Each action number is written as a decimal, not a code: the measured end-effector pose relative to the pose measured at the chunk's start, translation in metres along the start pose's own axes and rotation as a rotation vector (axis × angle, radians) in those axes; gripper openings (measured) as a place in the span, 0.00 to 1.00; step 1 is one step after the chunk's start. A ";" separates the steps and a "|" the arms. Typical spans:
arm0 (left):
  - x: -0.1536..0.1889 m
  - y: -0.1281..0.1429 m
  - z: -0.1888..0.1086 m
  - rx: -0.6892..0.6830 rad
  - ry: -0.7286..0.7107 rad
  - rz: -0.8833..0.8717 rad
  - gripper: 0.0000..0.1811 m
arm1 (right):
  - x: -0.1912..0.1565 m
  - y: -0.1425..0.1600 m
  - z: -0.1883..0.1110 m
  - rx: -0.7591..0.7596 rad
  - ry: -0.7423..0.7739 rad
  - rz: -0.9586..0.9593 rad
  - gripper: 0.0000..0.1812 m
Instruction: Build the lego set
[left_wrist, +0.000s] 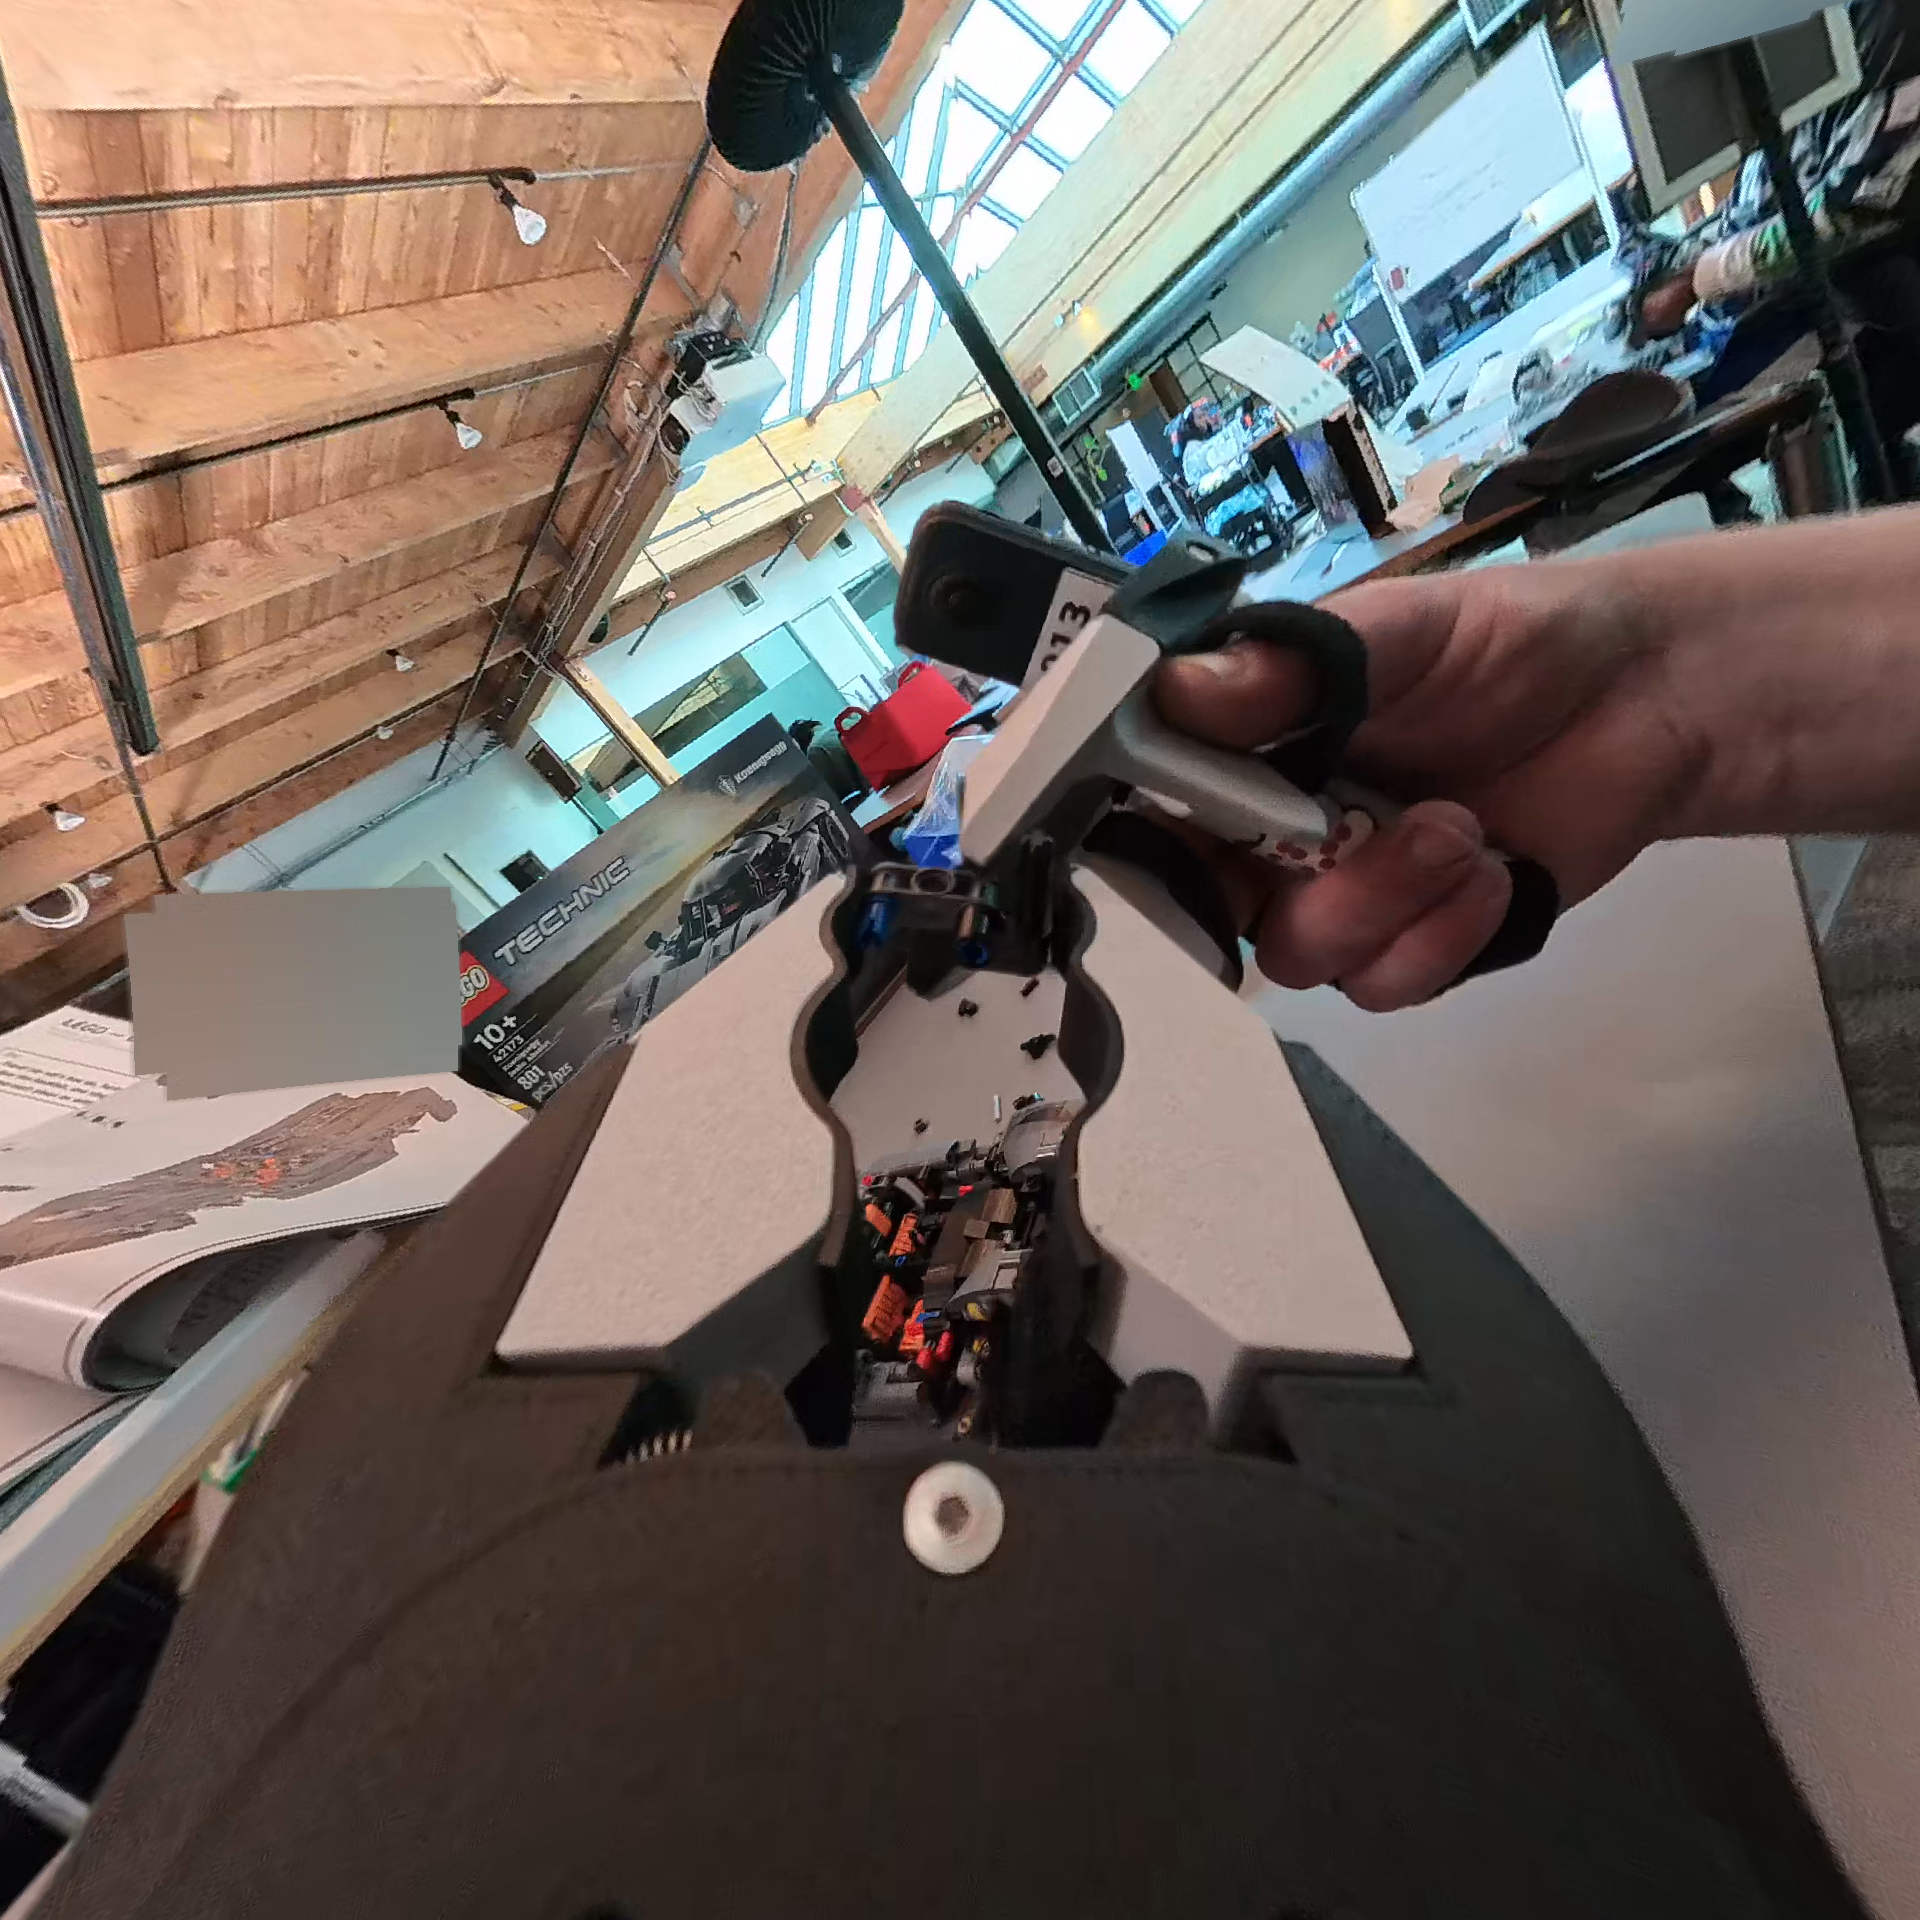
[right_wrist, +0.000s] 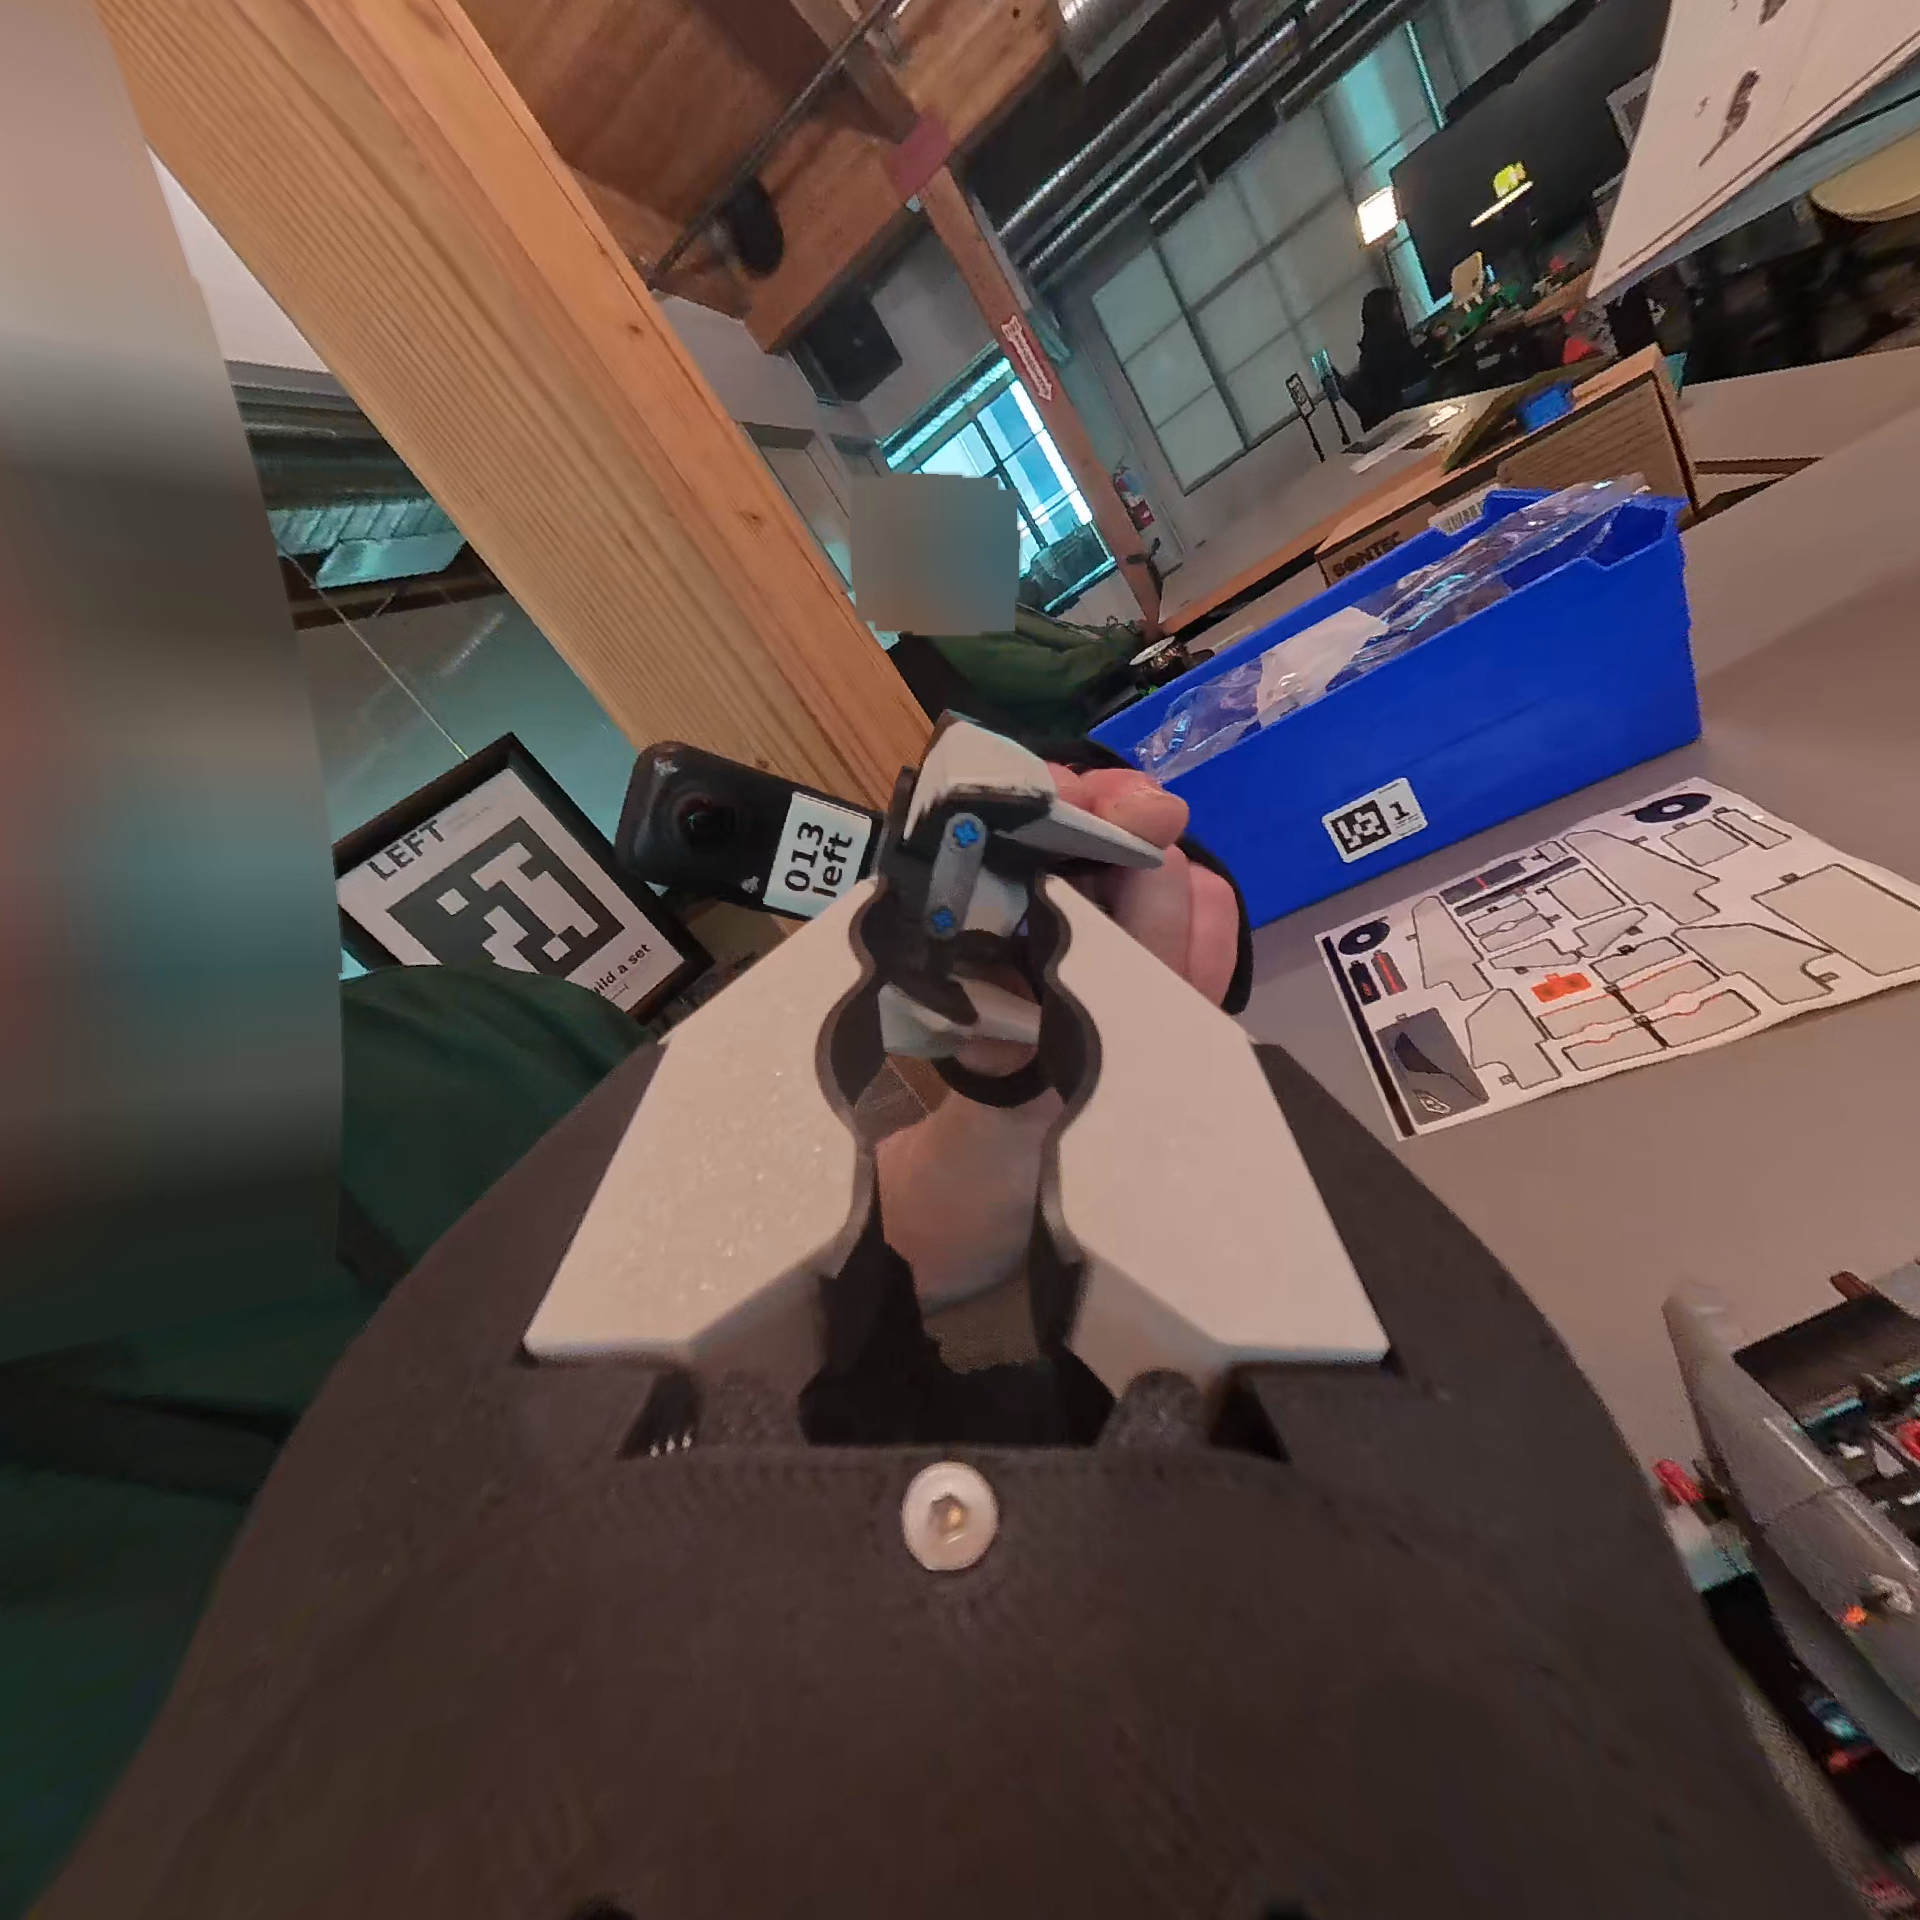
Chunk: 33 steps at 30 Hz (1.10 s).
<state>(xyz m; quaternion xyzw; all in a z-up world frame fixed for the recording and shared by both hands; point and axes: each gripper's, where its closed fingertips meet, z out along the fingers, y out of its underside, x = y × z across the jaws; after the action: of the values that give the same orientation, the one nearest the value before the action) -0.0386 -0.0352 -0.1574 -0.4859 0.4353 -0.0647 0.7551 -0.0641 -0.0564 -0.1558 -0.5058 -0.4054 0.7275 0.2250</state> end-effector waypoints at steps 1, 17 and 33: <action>0.002 0.001 0.001 -0.009 0.005 0.019 0.18 | -0.001 -0.001 0.000 0.004 -0.007 0.003 0.13; -0.013 0.014 -0.012 -0.067 -0.076 -0.051 0.28 | 0.003 -0.010 0.004 0.059 0.040 -0.134 0.04; -0.027 0.023 -0.036 -0.044 -0.131 -0.194 0.26 | 0.006 -0.012 0.025 0.057 0.039 -0.225 0.03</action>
<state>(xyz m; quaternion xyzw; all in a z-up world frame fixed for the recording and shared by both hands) -0.0891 -0.0332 -0.1650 -0.5454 0.3374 -0.0962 0.7612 -0.0902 -0.0544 -0.1456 -0.4647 -0.4344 0.6987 0.3272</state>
